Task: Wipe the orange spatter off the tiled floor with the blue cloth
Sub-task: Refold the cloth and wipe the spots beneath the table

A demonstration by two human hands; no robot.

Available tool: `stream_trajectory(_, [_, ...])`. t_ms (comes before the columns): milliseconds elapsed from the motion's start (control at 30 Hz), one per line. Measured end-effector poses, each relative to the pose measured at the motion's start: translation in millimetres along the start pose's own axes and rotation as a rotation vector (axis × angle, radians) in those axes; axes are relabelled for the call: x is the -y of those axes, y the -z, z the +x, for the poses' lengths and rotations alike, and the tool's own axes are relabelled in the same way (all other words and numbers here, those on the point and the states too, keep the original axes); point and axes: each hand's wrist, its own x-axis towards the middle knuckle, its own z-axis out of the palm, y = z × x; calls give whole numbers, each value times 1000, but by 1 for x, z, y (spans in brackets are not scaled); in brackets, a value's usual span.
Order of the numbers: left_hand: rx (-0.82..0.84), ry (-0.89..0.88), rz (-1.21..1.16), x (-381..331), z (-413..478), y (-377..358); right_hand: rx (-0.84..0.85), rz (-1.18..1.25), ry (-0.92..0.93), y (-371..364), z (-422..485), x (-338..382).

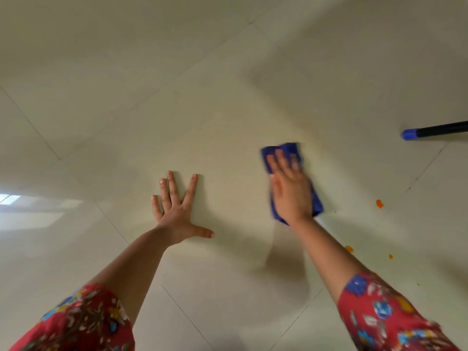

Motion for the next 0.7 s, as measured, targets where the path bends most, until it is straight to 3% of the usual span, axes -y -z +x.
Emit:
stream_trajectory(100, [-10,10,12,0,1,-1,-83,-7,-295,18,25,-57])
stream_trajectory(167, [-8,8,15,1,2,-1,-98,-6,-420,19,69,-57])
stream_trajectory(267, [8,8,6,0,2,0,-47,0,-265,9,89,-5])
stream_trajectory(367, [12,8,6,-1,1,3,7,13,-9,3,22,10])
stream_trajectory(467, [11,0,4,-1,0,2,-13,-4,-265,17,-8,-24])
stream_trajectory(567, [5,10,-4,0,1,0,-44,-37,-500,25,55,-48])
stream_trajectory(633, [14,9,5,0,1,1,-32,-11,-526,25,104,-30])
stream_trajectory(700, [18,11,-2,0,1,1,9,-16,-374,12,132,8])
